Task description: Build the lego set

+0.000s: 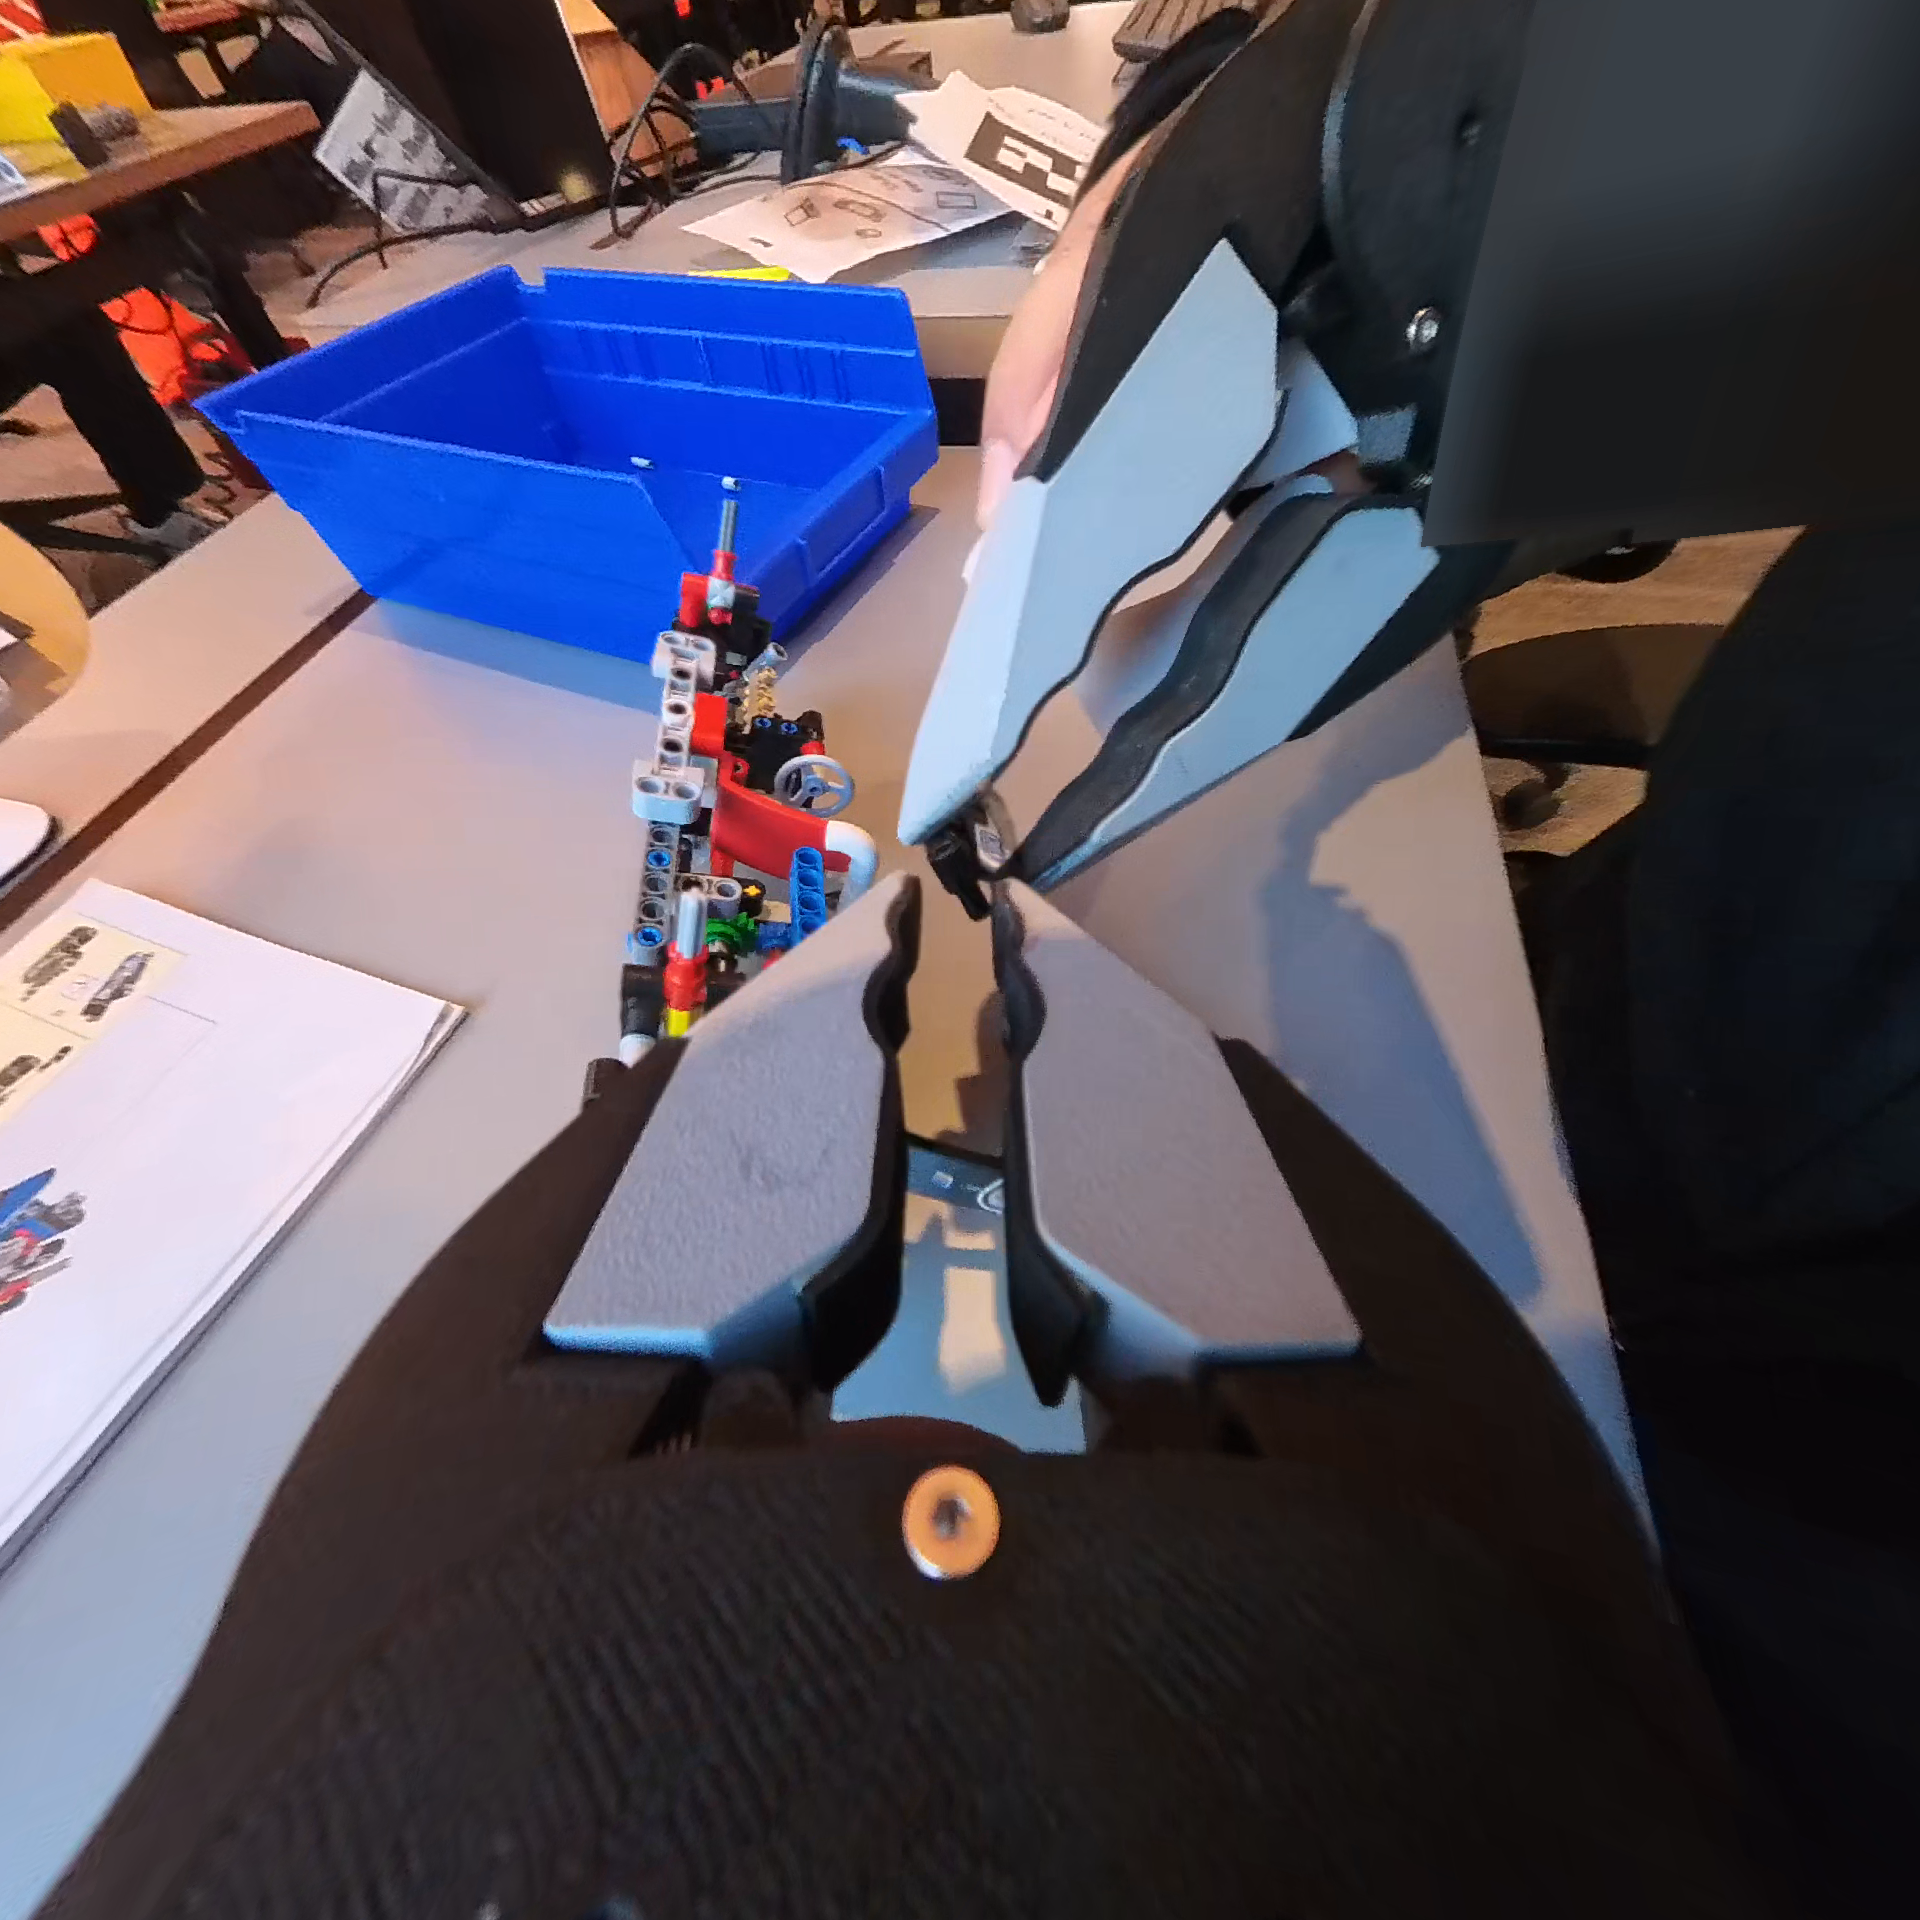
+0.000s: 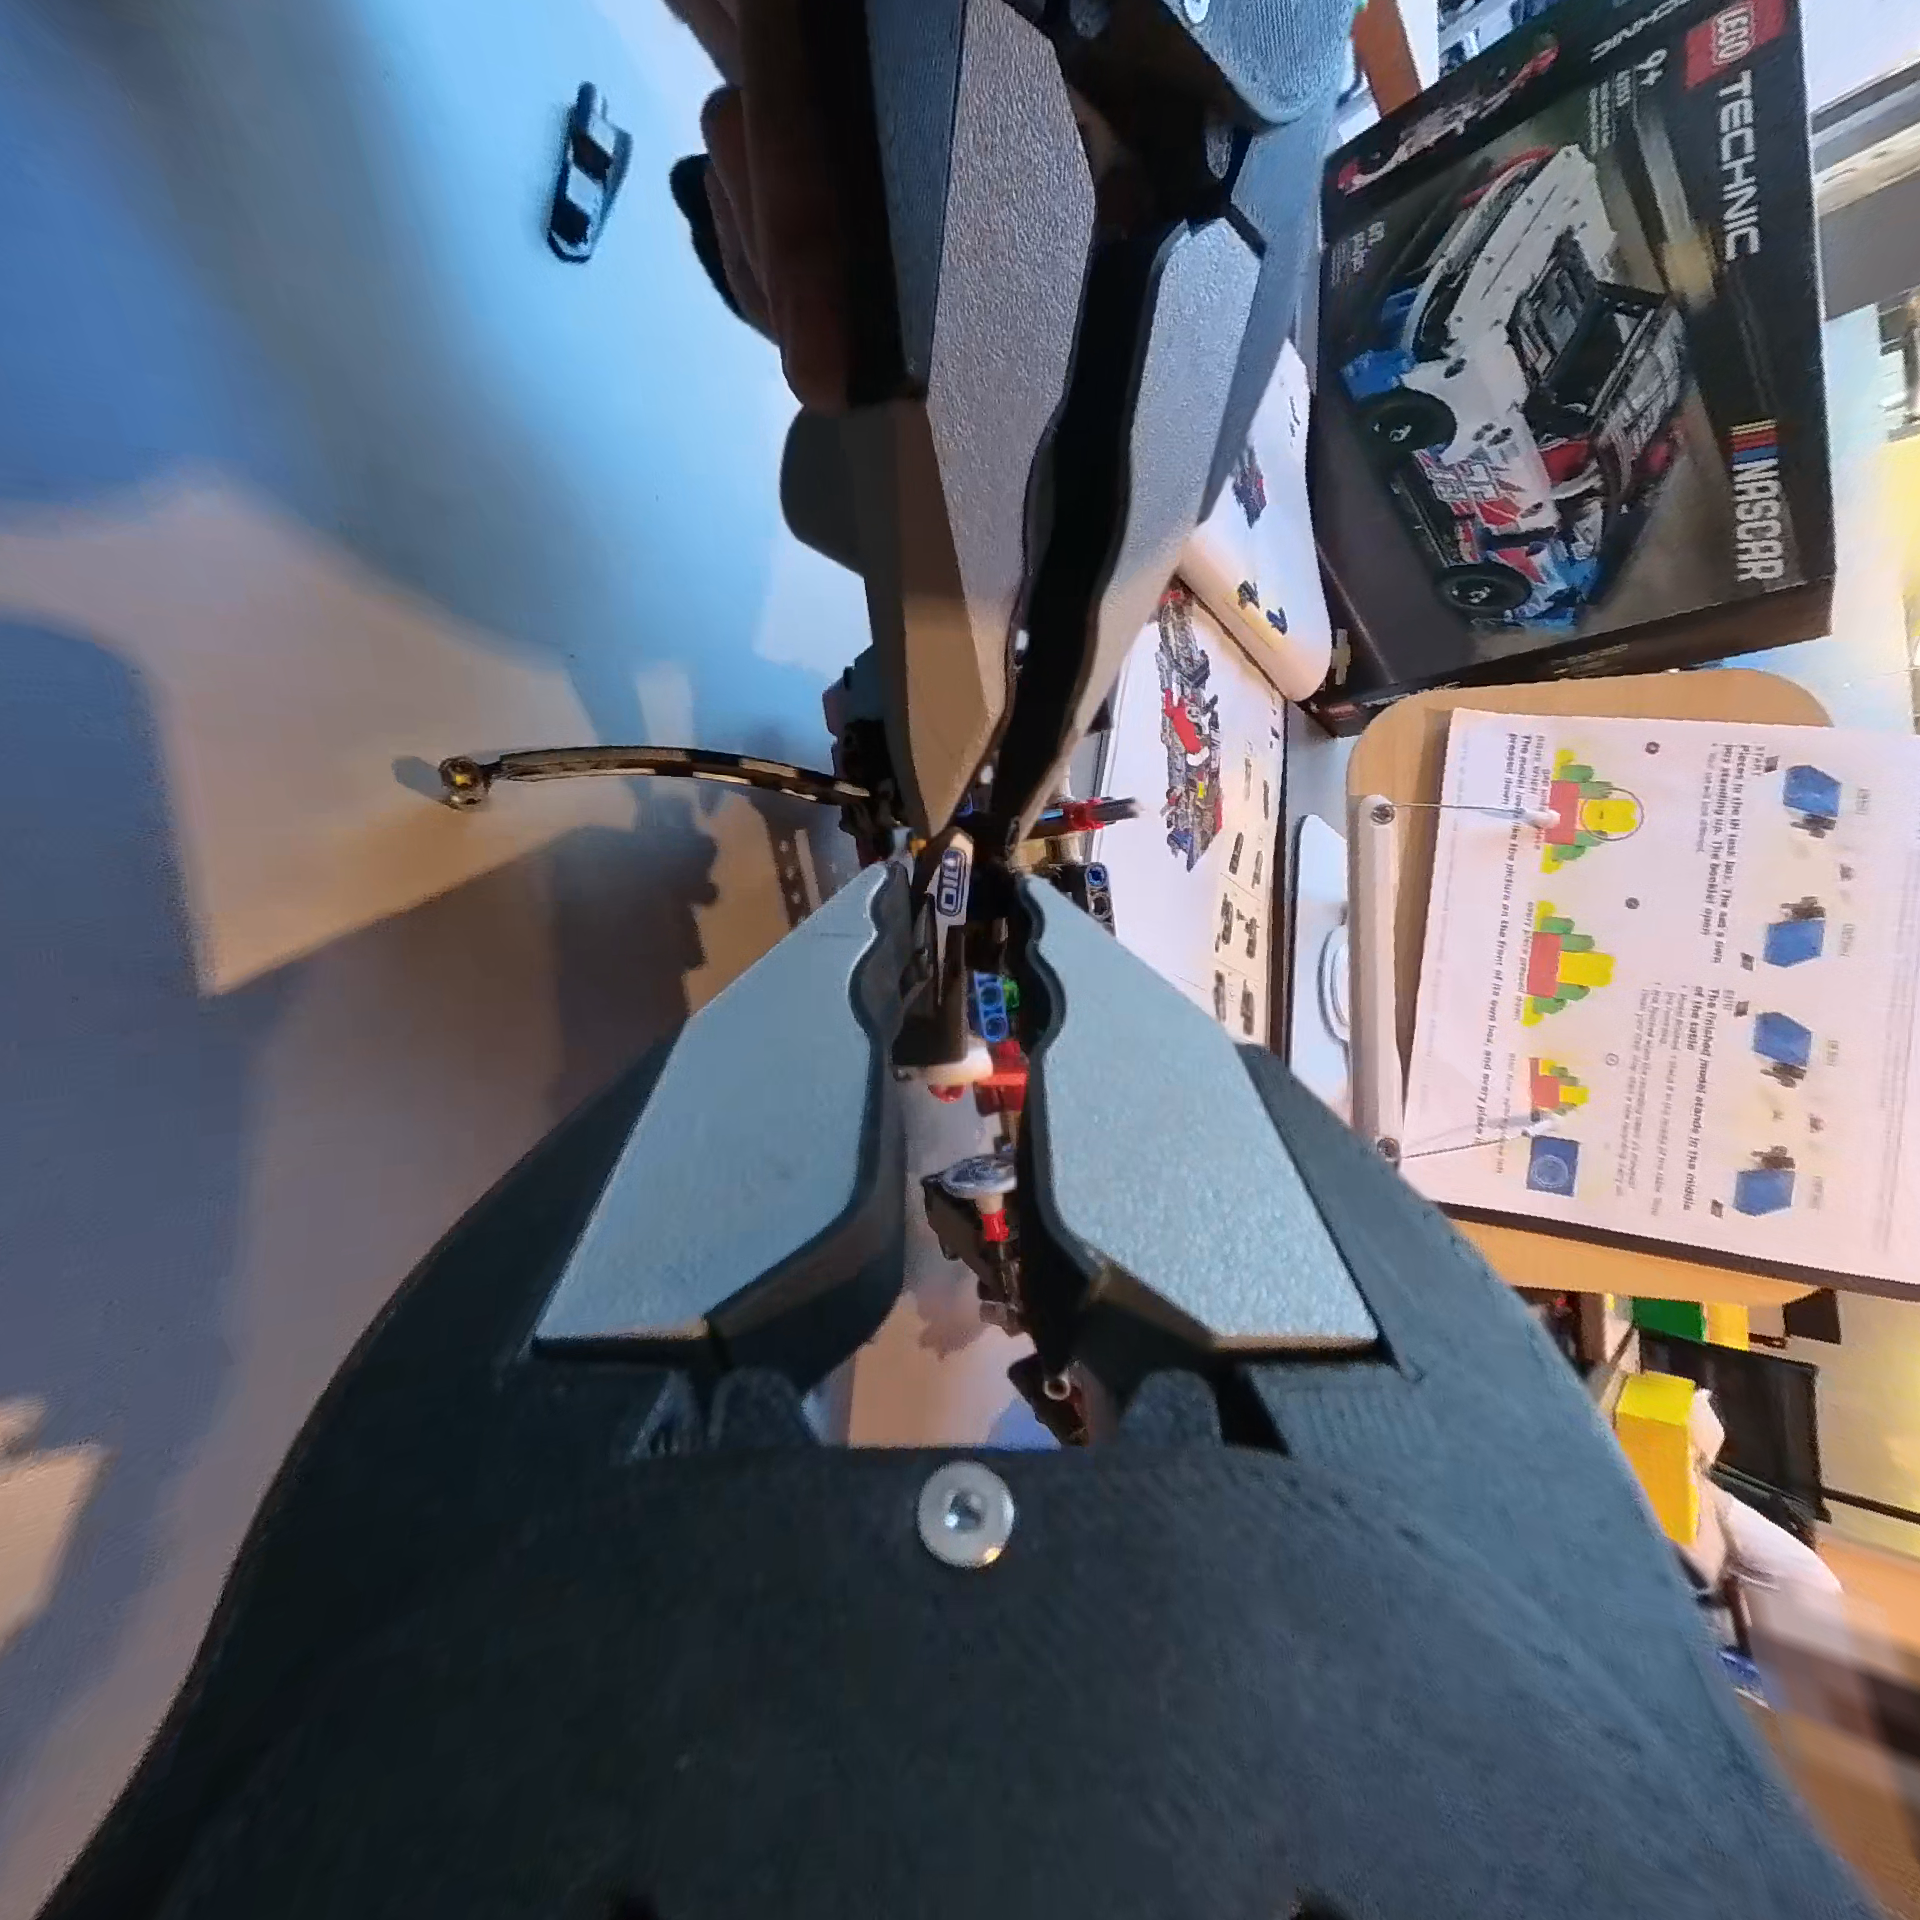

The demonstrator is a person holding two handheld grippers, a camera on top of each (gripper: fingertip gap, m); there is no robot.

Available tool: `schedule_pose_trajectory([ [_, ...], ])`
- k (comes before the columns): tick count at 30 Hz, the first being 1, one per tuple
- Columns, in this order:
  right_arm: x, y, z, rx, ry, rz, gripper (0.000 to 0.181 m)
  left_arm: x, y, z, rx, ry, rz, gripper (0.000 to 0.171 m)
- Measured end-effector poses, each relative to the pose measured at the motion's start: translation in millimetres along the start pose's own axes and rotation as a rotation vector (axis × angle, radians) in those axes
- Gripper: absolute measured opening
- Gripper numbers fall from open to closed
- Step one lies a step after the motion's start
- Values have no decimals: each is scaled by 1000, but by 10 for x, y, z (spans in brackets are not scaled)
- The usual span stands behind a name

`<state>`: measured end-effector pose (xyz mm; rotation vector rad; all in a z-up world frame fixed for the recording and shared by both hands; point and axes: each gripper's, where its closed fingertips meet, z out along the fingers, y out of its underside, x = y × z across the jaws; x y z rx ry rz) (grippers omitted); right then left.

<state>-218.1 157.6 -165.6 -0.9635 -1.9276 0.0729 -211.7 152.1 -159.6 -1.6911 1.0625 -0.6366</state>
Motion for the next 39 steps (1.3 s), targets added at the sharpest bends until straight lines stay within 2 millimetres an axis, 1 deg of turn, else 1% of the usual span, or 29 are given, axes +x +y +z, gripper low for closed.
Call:
schedule_pose_trajectory([
  [2, -4, -5, 3, 6, -11, 11, 15, 5, 22, 10, -2, 12, -4, 7],
  [5, -67, -27, -16, 48, -103, 85, 15, 27, 58, 11, -13, 16, 33, 4],
  [8, -142, -41, -54, 102, -258, 182, 15, 67, 89, 25, -35, -7, 166, 2],
  [10, -159, -37, -61, 129, -346, 253, 15, 69, 103, 38, -48, -36, 259, 2],
  [11, -155, -44, -65, 147, -378, 287, 15, 68, 100, 37, -44, -45, 283, 3],
  [13, -143, -63, -73, 176, -421, 345, 15, 70, 86, 22, -26, -44, 278, 3],
  [16, -111, -136, -123, 228, -422, 376, 21, 32, 75, -2, -6, -74, 272, 2],
  [19, -76, -168, -174, 255, -411, 388, 20, 29, 82, -17, -3, -79, 286, 2],
  [22, -19, -145, -147, 244, -382, 409, 17, 34, 88, -4, 0, -65, 260, 2],
  [25, -36, -183, -143, 249, -396, 410, 19, 5, 112, 11, -15, -85, 279, 1],
  [28, -29, -125, -84, 212, -378, 395, 19, 58, 101, 18, 1, -63, 269, 1],
  [31, -75, -146, -71, 216, -379, 349, 14, 59, 88, 11, 20, -54, 227, 2],
  [33, -94, -165, -64, 215, -377, 331, 11, 52, 70, -2, 44, -40, 165, 1],
  [39, -113, -162, -15, 190, -357, 305, 14, 67, 91, -6, 74, 1, 39, 1],
])
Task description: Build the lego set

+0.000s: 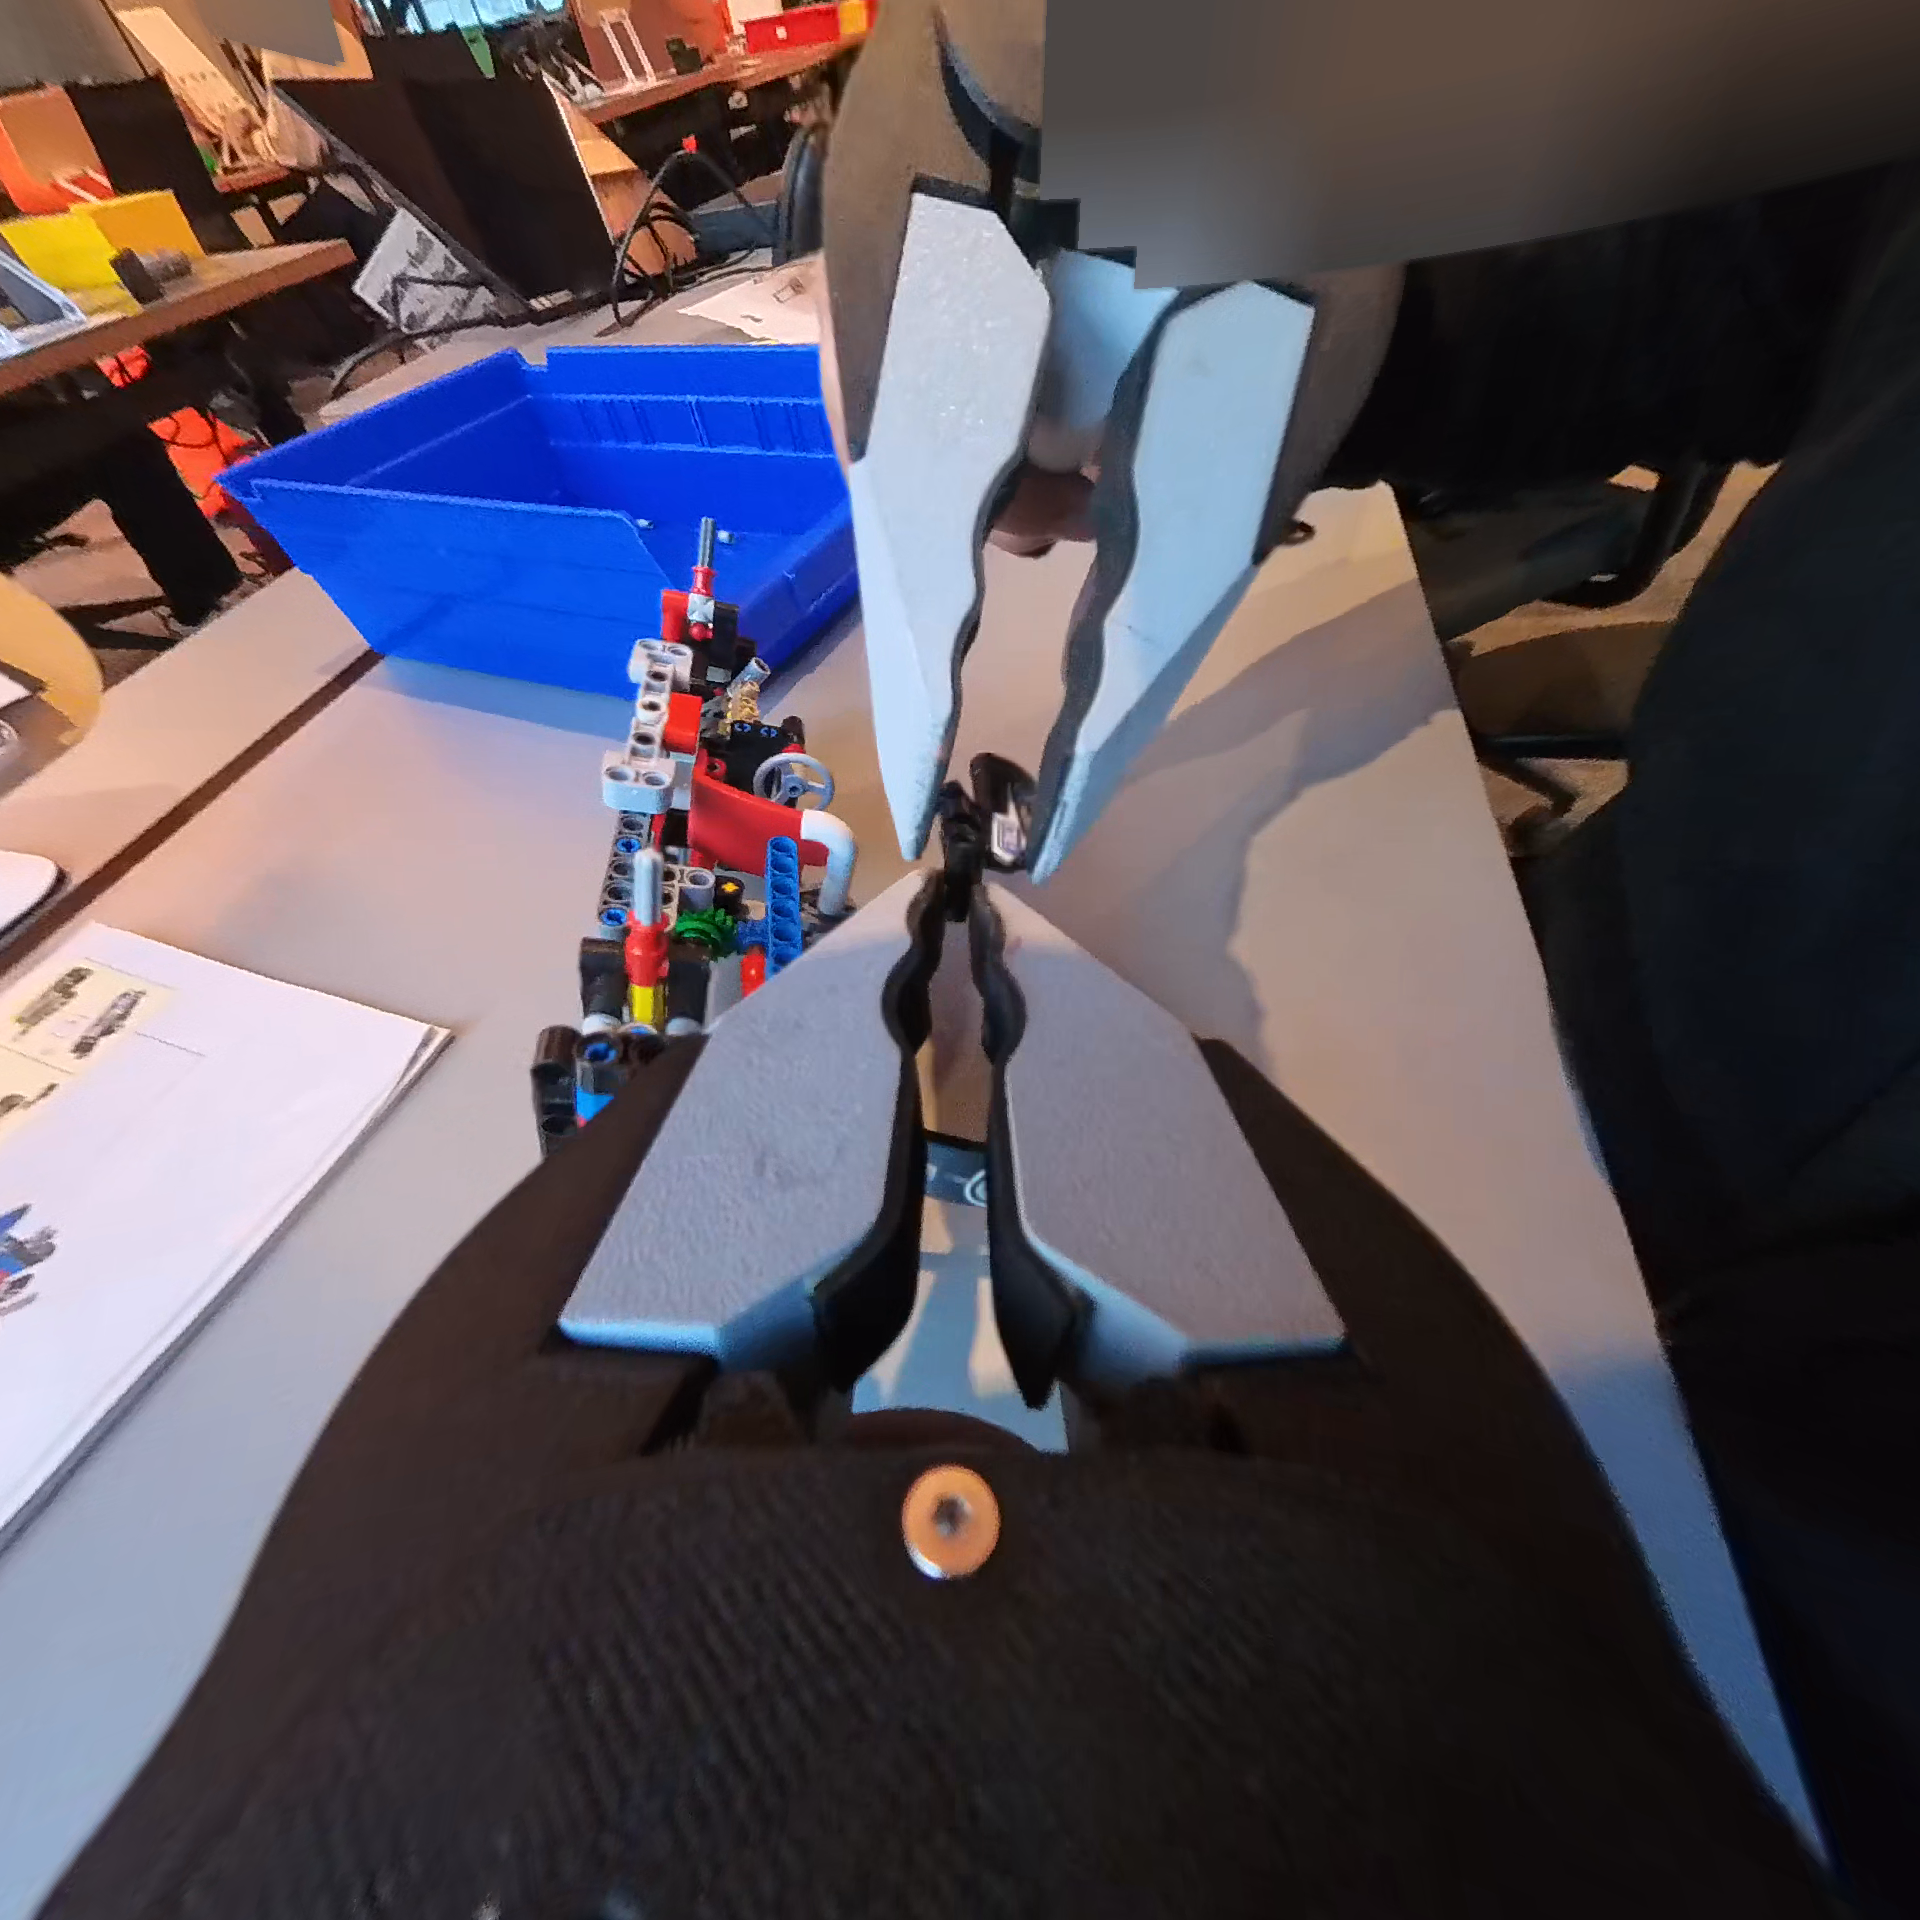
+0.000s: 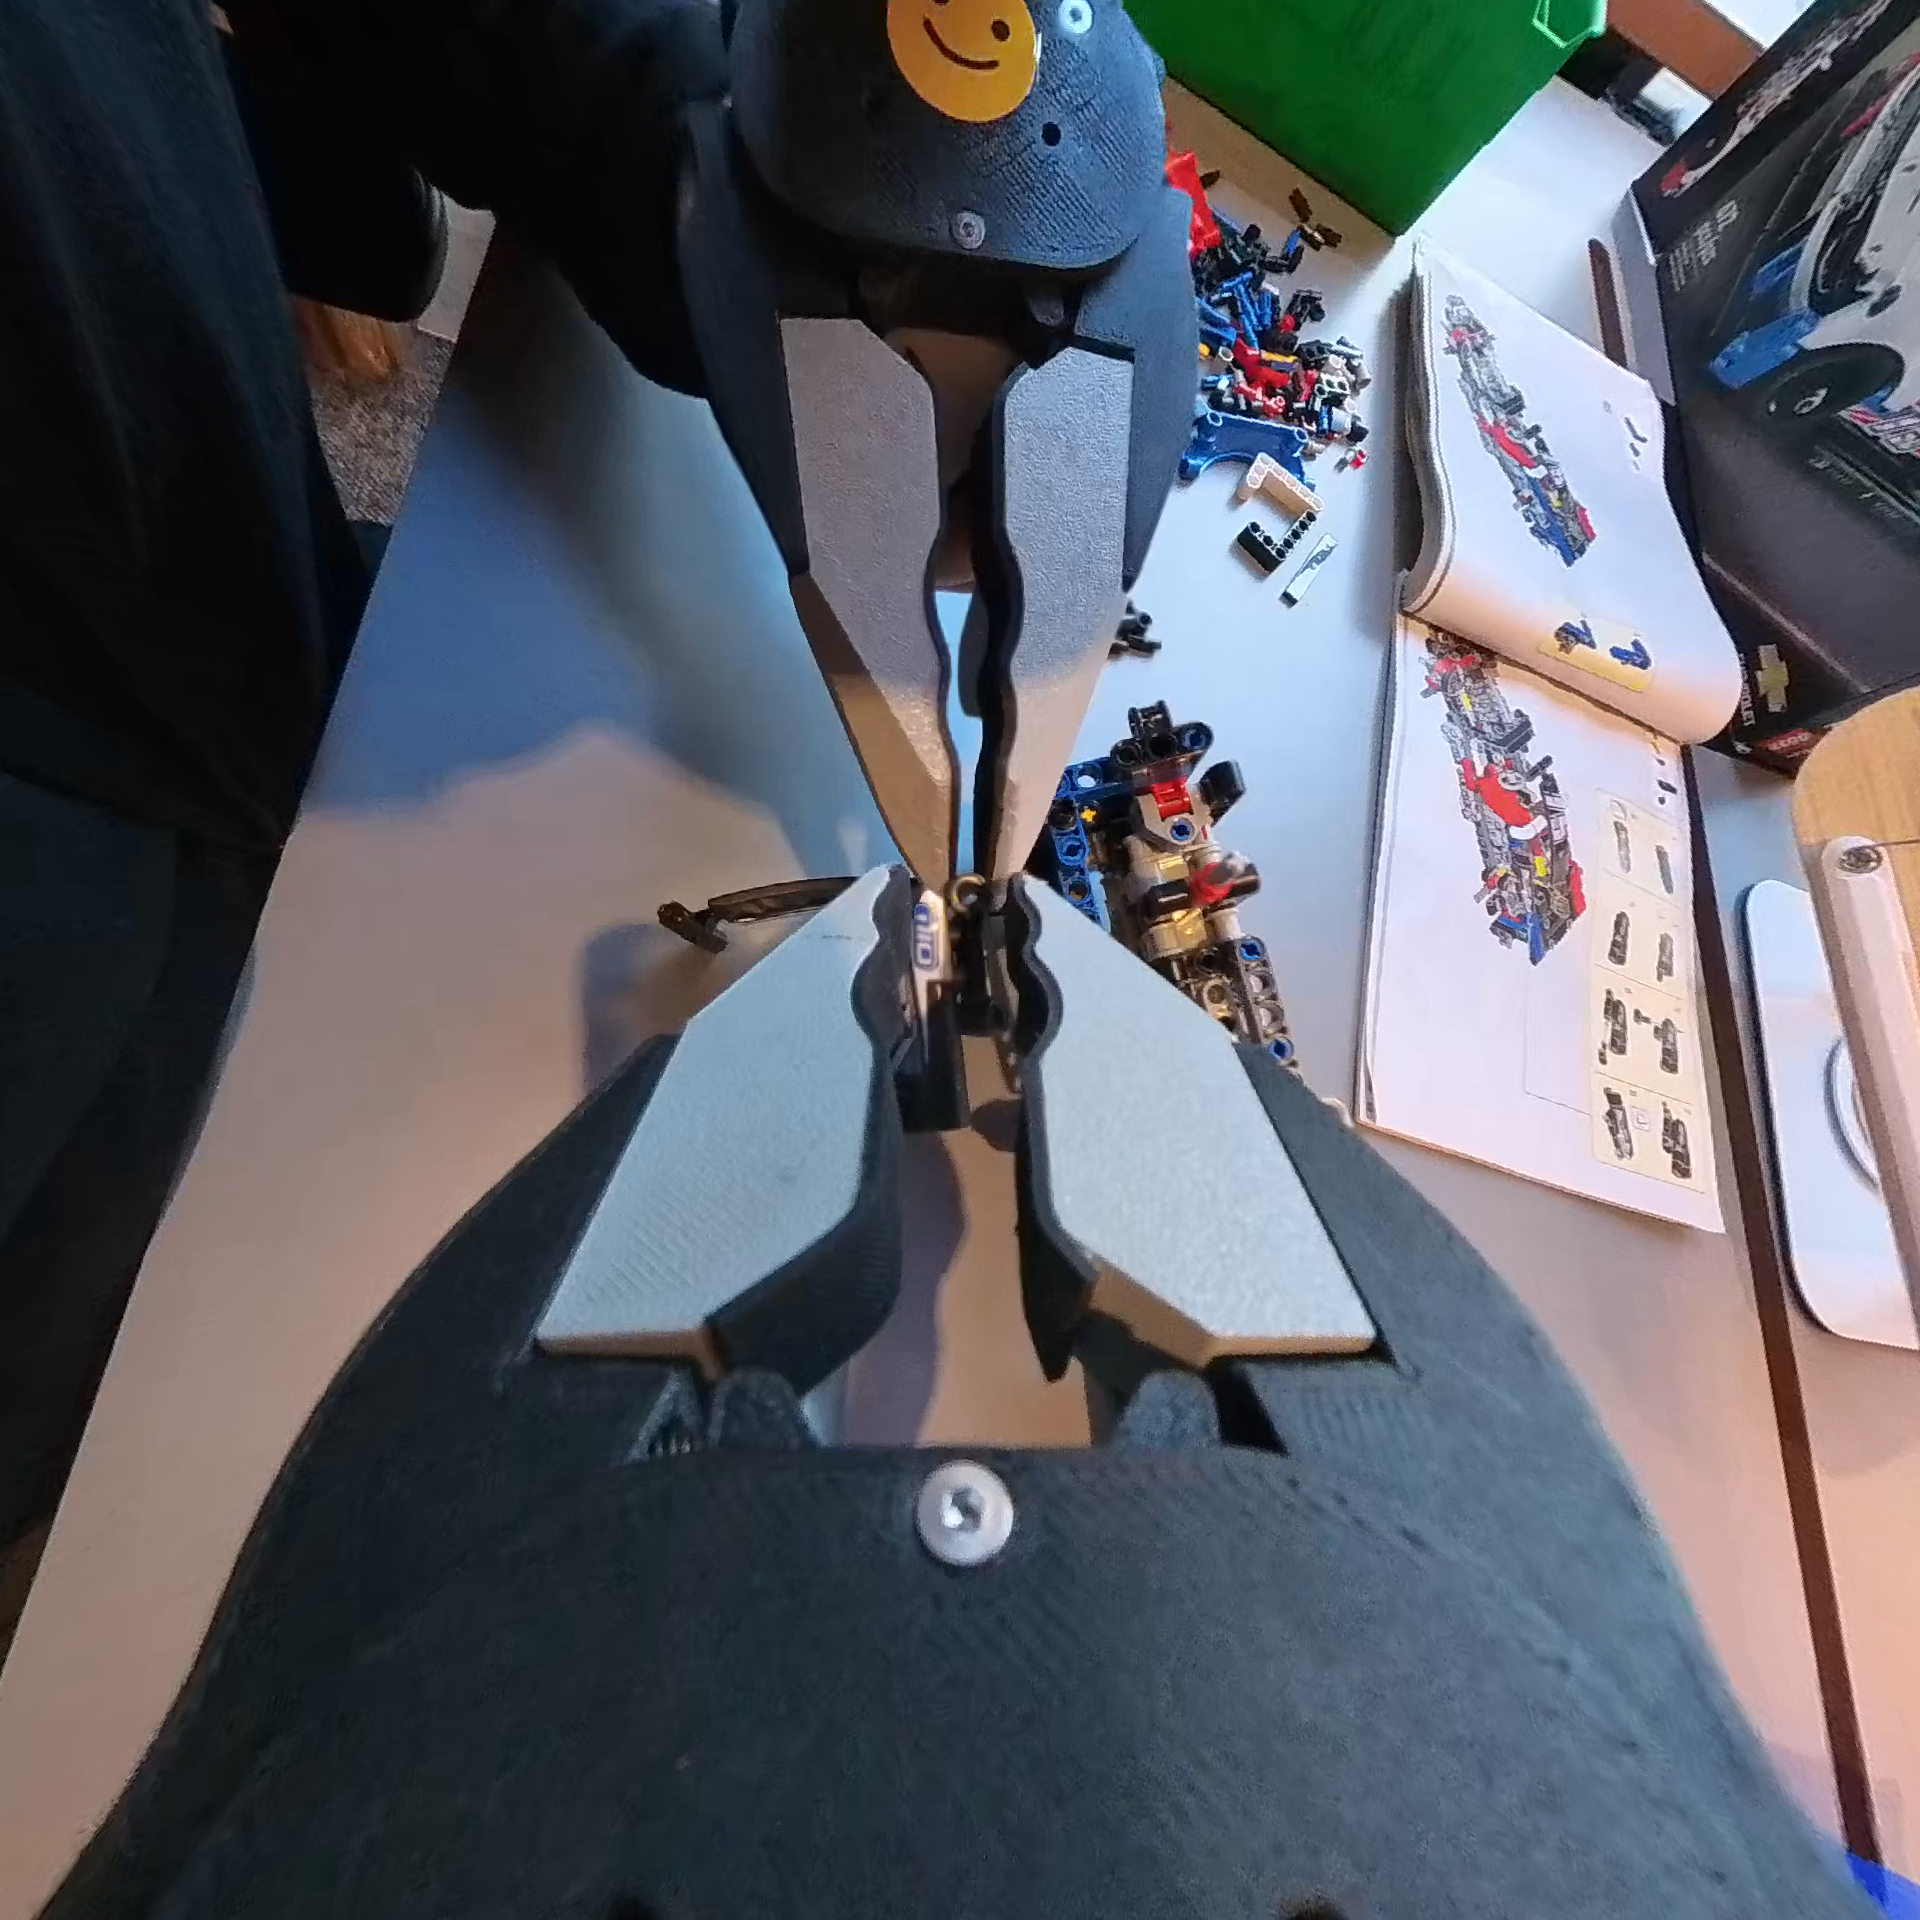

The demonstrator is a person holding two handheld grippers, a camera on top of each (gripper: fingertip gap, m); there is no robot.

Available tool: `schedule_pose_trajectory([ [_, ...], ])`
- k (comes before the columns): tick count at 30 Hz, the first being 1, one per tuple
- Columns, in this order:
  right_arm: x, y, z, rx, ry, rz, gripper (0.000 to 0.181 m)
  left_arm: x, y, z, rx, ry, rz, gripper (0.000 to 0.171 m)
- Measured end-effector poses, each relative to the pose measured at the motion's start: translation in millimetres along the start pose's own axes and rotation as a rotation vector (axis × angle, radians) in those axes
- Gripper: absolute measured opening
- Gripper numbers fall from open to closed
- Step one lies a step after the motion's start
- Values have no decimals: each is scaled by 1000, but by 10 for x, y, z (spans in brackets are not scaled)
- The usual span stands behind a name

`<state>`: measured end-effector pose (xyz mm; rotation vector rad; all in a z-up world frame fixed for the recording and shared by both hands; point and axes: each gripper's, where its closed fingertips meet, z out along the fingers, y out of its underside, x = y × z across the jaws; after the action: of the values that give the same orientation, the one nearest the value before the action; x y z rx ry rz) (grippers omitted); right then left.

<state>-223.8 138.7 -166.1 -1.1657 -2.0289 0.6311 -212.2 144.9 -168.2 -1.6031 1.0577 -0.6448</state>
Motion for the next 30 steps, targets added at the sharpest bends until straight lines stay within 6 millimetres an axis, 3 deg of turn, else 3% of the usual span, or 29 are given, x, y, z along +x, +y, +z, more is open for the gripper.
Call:
schedule_pose_trajectory([
  [4, -7, 28, 45, -53, 60, -89, 13, -4, 43, 7, 0, -3, -6, 1],
  [11, 47, -32, -45, -7, 8, 1, 5, -3, 58, -9, -57, -57, 177, 1],
  [20, -6, 50, 48, -81, -60, -1, 5, -19, 75, 1, -95, -64, 207, 1],
  [30, 60, 64, 78, -83, 46, -61, 3, -88, 113, 12, -100, -73, 114, 1],
])
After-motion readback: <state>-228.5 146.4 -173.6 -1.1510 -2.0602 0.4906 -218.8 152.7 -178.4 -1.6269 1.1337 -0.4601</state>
